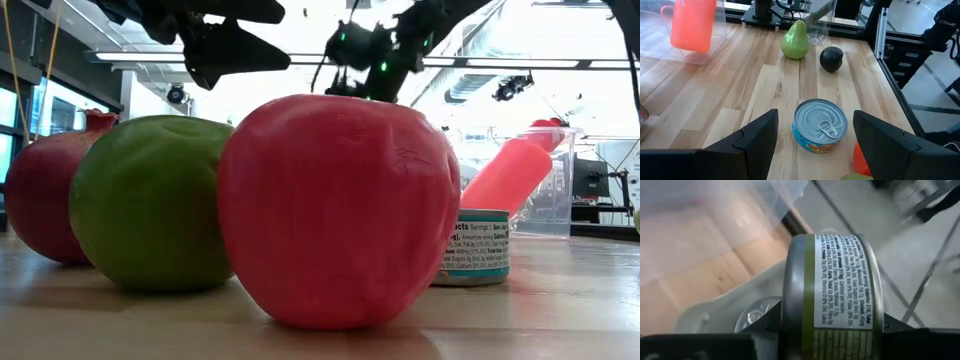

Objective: Pick & Place Food Item
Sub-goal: Put the green tuna can into the white bin, then put the blue and pink tuna can into the white bin

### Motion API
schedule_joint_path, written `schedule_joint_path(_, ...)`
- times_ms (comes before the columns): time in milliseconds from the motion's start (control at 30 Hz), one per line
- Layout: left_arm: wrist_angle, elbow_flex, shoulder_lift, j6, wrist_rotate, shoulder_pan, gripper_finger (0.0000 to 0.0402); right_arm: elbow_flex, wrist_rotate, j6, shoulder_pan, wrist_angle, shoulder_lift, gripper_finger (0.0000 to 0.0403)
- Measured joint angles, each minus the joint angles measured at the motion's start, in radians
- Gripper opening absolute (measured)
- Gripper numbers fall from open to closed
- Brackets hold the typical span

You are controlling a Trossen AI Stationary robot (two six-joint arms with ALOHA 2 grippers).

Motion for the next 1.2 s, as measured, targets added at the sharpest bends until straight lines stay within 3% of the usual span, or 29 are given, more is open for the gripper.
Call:
schedule_joint_path(100, -0.005, 0.000, 0.000, 0.000, 0.000, 0.000, 0.0247, 0.000, -0.028, 0.015, -0.013, -0.001, 0.029, 0.0150)
schedule_joint_path(267, -0.007, 0.000, 0.000, 0.000, 0.000, 0.000, 0.0247, 0.001, 0.018, -0.002, -0.017, -0.001, 0.052, 0.0219)
schedule_joint_path(400, -0.005, 0.000, 0.000, 0.000, 0.000, 0.000, 0.0247, 0.002, 0.060, 0.002, -0.013, 0.000, 0.052, 0.0244)
schedule_joint_path(633, -0.005, 0.000, -0.001, 0.000, 0.000, 0.000, 0.0247, 0.002, 0.110, -0.009, 0.010, 0.001, 0.051, 0.0247)
schedule_joint_path(800, -0.007, 0.000, -0.001, 0.000, 0.000, 0.000, 0.0247, 0.002, 0.246, -0.015, 0.026, 0.054, 0.051, 0.0239)
schedule_joint_path(1000, -0.012, 0.000, -0.001, 0.001, -0.001, 0.033, 0.0247, 0.002, 0.362, -0.185, 0.042, 0.141, 0.051, 0.0231)
schedule_joint_path(1200, -0.033, 0.000, -0.001, 0.001, -0.002, 0.042, 0.0247, 0.002, 0.557, -0.279, 0.088, 0.134, 0.051, 0.0228)
